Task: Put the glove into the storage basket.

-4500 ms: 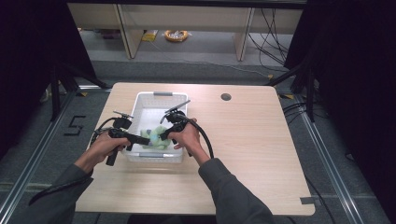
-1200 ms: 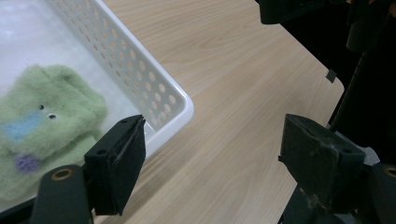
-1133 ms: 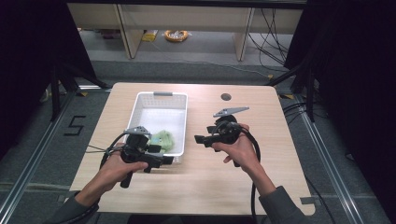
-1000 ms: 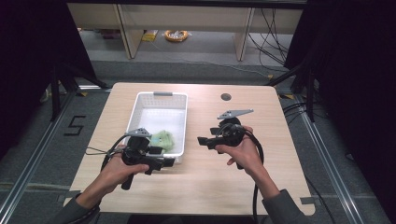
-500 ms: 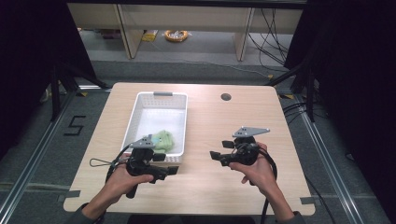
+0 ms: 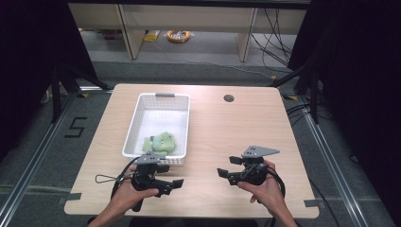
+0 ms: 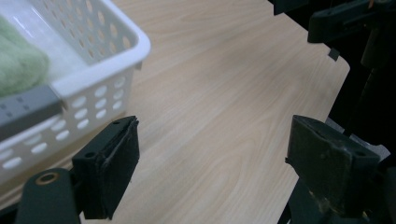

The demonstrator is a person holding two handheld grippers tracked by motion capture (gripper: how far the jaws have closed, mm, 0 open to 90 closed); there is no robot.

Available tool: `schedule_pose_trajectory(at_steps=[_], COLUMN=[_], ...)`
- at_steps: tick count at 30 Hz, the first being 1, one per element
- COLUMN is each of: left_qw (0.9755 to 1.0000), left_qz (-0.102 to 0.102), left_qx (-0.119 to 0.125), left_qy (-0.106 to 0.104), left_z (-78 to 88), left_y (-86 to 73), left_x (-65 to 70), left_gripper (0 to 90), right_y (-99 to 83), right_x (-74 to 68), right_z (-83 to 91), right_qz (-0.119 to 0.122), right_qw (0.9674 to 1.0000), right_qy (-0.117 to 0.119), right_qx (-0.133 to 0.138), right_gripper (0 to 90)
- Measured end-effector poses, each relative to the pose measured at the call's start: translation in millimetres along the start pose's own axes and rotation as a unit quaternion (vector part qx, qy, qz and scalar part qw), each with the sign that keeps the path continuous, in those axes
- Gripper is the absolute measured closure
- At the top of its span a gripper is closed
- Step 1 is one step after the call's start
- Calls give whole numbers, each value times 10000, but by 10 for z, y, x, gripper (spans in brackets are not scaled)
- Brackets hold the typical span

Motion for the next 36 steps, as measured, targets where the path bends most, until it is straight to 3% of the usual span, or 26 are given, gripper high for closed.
schedule_pose_trajectory(at_steps=[1,2,4,5,7,10,12,14,15,16,19,20,22,24,25,26,27,29,30,33,34,35,36], left_qw=[10000,10000,9999,9999,9998,9995,9992,9993,9991,9991,9982,9983,9981,9977,9983,9980,9973,9970,9966,9967,9963,9976,9976], left_qz=[7,-20,-73,-21,-53,-143,-146,-88,-97,-98,-236,-182,-240,-303,-172,-270,-350,-286,-280,-186,-266,-154,-154], left_qx=[9,-19,-79,-48,-104,-57,-97,-117,-152,-164,-299,-285,-252,-345,-288,-310,-392,-357,-384,-360,-416,-303,-303], left_qy=[4,91,114,158,163,288,363,338,384,372,464,471,507,505,467,483,523,619,676,699,698,611,611], left_z=[-15,-20,-34,-55,-57,-83,-103,-119,-125,-138,-152,-162,-170,-170,-187,-182,-175,-194,-192,-194,-179,-197,-197], left_y=[-32,-66,-130,-180,-206,-270,-313,-356,-381,-401,-446,-453,-456,-467,-472,-472,-478,-482,-490,-492,-491,-483,-483], left_x=[-5,-12,-20,-20,-35,-60,-70,-71,-71,-68,-75,-67,-61,-71,-59,-72,-95,-131,-163,-174,-185,-179,-179], left_gripper=[163,160,157,157,157,157,157,157,157,157,157,157,157,157,157,157,157,157,158,158,158,157,157], right_y=[-15,-70,-127,-163,-234,-304,-385,-452,-479,-511,-584,-606,-658,-702,-745,-745,-783,-799,-819,-837,-842,-861,-861], right_x=[24,-1,14,32,26,51,27,42,78,61,89,102,99,124,118,118,107,90,102,96,107,91,91], right_z=[0,14,14,27,7,-6,-3,-14,-13,-18,-1,-11,0,-10,-7,-7,1,-9,-7,3,-4,-10,-10], right_qz=[177,-14,2,22,-84,-49,-321,-336,-166,-302,-284,-276,-350,-173,-107,-107,-47,-31,148,115,141,-43,-43], right_qw=[9998,9998,9997,9998,9997,9998,9994,9994,9998,9995,9994,9995,9989,9989,9980,9980,9961,9960,9946,9938,9939,9935,9935], right_qy=[6,89,85,-8,57,60,75,33,-59,-35,-163,-109,-222,-360,-462,-462,-681,-669,-800,-831,-823,-833,-833], right_qx=[90,167,248,182,207,192,83,52,23,11,-110,-102,-218,-259,-423,-423,-554,-590,-641,-734,-719,-775,-775], right_gripper=[271,249,229,222,202,200,200,199,199,198,196,196,196,192,190,190,184,181,179,178,178,178,178])
Point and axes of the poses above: each handheld gripper's, and its own axes: z roughly backward along the jaws, y roughly out of its top, x roughly to its right, the point moved 4 cm from there along -z, roughly forward along the jaws, and after that the axes turned 7 degrees about -x, right-handed, at the moved point
